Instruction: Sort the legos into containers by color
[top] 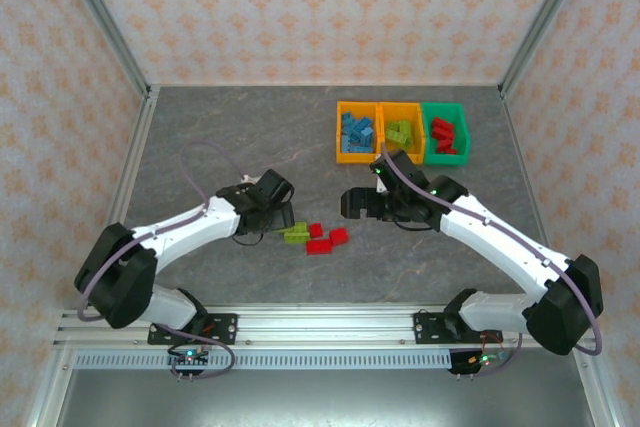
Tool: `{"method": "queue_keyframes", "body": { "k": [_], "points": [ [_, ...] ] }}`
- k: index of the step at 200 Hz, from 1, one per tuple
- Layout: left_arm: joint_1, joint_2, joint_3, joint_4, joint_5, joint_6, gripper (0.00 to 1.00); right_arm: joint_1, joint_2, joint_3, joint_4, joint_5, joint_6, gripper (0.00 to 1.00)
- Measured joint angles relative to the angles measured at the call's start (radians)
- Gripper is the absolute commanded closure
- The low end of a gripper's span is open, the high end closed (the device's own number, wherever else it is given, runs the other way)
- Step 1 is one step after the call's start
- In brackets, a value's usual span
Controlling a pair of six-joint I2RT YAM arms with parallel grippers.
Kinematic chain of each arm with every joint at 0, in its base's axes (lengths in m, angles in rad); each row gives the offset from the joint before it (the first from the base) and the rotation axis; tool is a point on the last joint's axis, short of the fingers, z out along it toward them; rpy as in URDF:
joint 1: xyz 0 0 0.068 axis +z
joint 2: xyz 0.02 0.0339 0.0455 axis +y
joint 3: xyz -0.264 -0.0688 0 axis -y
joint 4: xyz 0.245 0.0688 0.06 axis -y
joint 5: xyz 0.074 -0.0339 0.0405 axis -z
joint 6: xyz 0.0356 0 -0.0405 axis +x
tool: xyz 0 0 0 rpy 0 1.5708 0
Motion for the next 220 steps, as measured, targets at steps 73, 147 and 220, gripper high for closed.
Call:
{"method": "queue_keyframes", "body": {
  "k": [73, 147, 220],
  "points": [
    [0.064, 0.111, -0.048, 0.114, 0.082, -0.025, 0.27, 0.0, 0.006, 0.0, 0.0, 0.007, 0.023, 0.01],
    [0.135, -0.079, -0.217, 0.156, 0.076, -0.047, 0.21, 0.0, 0.034, 0.0, 0.0, 0.011, 0.034, 0.01],
    [0.107, -0.106, -0.174, 0.118, 0.083, 0.05, 0.09, 0.0, 0.093, 0.012, 0.005, 0.002, 0.049, 0.01]
  ]
}}
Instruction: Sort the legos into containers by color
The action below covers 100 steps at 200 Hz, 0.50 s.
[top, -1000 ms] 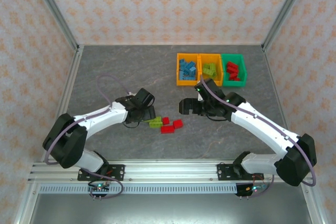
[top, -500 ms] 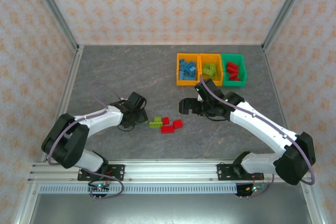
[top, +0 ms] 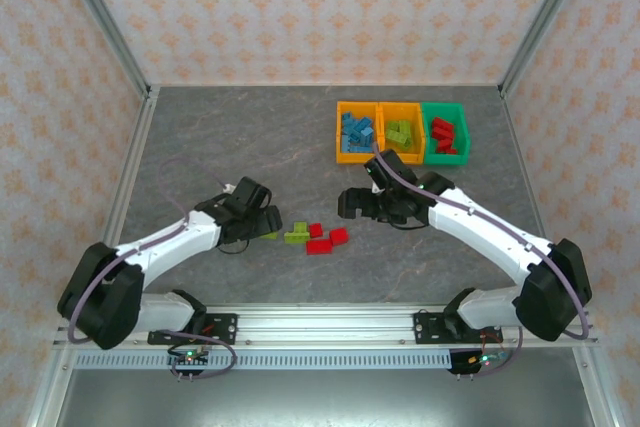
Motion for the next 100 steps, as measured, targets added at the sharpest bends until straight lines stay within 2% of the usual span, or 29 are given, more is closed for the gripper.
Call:
{"method": "queue_keyframes", "body": {
  "k": [45, 100],
  "points": [
    [-0.019, 0.122, 0.03, -0.006, 0.012, 0.085, 0.08, 0.0, 0.003, 0.022, 0.004, -0.002, 0.0, 0.01],
    [-0.019, 0.166, 0.052, -0.027, -0.001, 0.119, 0.2, 0.0, 0.003, 0.022, 0.003, -0.002, 0.008, 0.01]
  ]
}}
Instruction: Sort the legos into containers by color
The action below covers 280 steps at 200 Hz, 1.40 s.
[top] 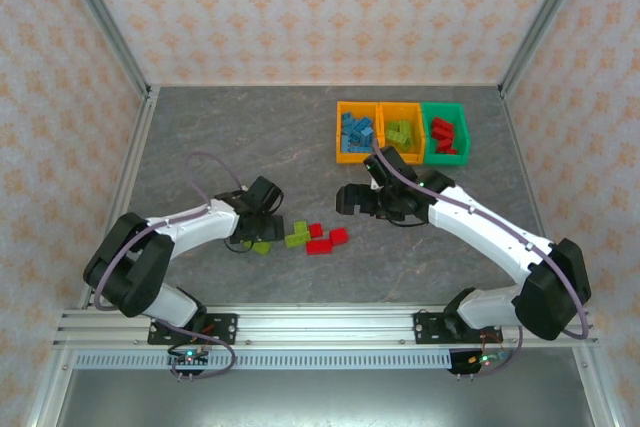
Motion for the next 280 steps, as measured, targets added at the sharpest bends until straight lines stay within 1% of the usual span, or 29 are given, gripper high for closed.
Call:
{"method": "queue_keyframes", "body": {
  "k": [10, 28, 47, 63, 78, 94, 117, 146, 166, 184, 196, 208, 218, 231, 248, 280],
  "points": [
    [0.0, 0.003, 0.002, -0.003, -0.003, -0.002, 0.22, 0.0, 0.0, 0.0, 0.0, 0.0, 0.0, 0.01],
    [0.0, 0.003, 0.003, -0.008, -0.002, -0.002, 0.21, 0.0, 0.0, 0.0, 0.0, 0.0, 0.003, 0.01],
    [-0.006, -0.014, -0.002, -0.008, 0.002, -0.01, 0.14, 0.0, 0.0, 0.0, 0.0, 0.0, 0.004, 0.01],
    [-0.035, -0.065, -0.017, -0.017, -0.002, -0.028, 0.09, 0.0, 0.0, 0.0, 0.0, 0.0, 0.007, 0.01],
    [-0.062, -0.134, -0.033, -0.04, -0.016, -0.067, 0.07, 0.0, 0.0, 0.0, 0.0, 0.0, 0.011, 0.01],
    [-0.079, -0.204, -0.061, -0.06, -0.045, -0.147, 0.08, 0.0, 0.0, 0.0, 0.0, 0.0, 0.011, 0.01],
    [-0.093, -0.301, -0.133, -0.085, -0.089, -0.325, 0.12, 0.0, 0.0, 0.0, 0.001, -0.001, 0.011, 0.01],
    [-0.124, -0.41, -0.224, -0.081, -0.105, -0.528, 0.14, 0.0, 0.0, 0.0, 0.001, -0.007, 0.011, 0.01],
    [-0.124, -0.43, -0.226, -0.066, -0.116, -0.595, 0.14, 0.0, 0.0, 0.0, 0.001, -0.007, 0.011, 0.01],
    [-0.124, -0.389, -0.198, -0.05, -0.121, -0.613, 0.14, 0.0, 0.0, 0.0, 0.001, -0.007, 0.011, 0.01],
    [-0.124, -0.341, -0.174, -0.032, -0.118, -0.616, 0.2, 0.0, 0.0, 0.0, 0.001, -0.007, 0.011, 0.01],
    [-0.124, -0.274, -0.148, -0.02, -0.111, -0.623, 0.29, 0.0, 0.0, 0.0, 0.001, -0.007, 0.011, 0.01],
    [-0.124, -0.221, -0.129, -0.018, -0.108, -0.642, 0.39, 0.0, 0.0, 0.0, 0.001, -0.007, 0.011, 0.01],
    [-0.124, -0.161, -0.111, -0.021, -0.102, -0.652, 0.48, 0.0, 0.0, 0.0, 0.001, -0.006, 0.011, 0.01],
    [-0.124, -0.114, -0.101, -0.036, -0.097, -0.655, 0.54, 0.0, -0.005, -0.002, 0.0, -0.005, 0.011, 0.01],
    [-0.124, -0.114, -0.098, -0.053, -0.101, -0.668, 0.62, 0.0, -0.014, -0.002, 0.0, -0.004, 0.011, 0.01]
  ]
}}
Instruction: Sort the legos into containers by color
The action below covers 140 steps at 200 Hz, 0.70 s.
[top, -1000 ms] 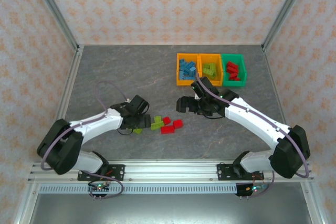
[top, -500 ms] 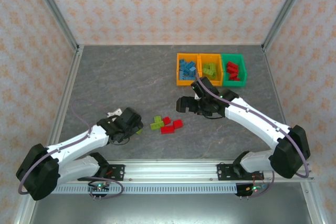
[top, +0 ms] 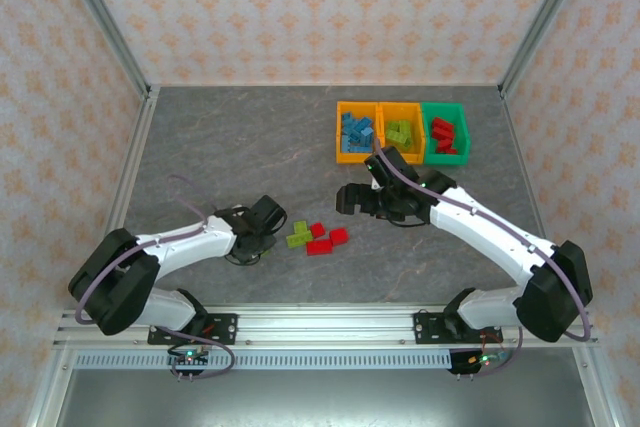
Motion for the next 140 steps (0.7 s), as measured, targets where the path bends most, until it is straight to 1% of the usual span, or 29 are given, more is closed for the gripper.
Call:
{"method": "queue_keyframes", "body": {
  "k": [38, 51, 69, 84, 104, 123, 140],
  "points": [
    [0.0, -0.019, -0.001, -0.002, 0.002, 0.014, 0.68, 0.004, -0.004, 0.0, 0.001, -0.012, 0.0, 0.01],
    [-0.002, -0.031, 0.0, 0.004, 0.019, 0.06, 0.7, 0.005, -0.011, -0.001, 0.011, -0.036, -0.001, 0.01],
    [-0.027, -0.053, 0.04, -0.003, 0.025, 0.143, 0.7, 0.006, -0.029, -0.01, 0.045, -0.092, 0.0, 0.01],
    [-0.067, -0.063, 0.139, -0.009, 0.024, 0.216, 0.7, 0.01, -0.052, -0.016, 0.075, -0.12, 0.006, 0.01],
    [-0.107, -0.045, 0.321, -0.007, 0.025, 0.309, 0.7, 0.011, -0.101, -0.021, 0.1, -0.103, 0.02, 0.01],
    [-0.128, 0.042, 0.511, 0.017, 0.023, 0.395, 0.69, 0.013, -0.179, -0.022, 0.101, -0.012, 0.042, 0.01],
    [-0.139, 0.166, 0.663, 0.036, 0.02, 0.47, 0.68, 0.013, -0.27, -0.029, 0.09, 0.121, 0.071, 0.01]
  ]
}}
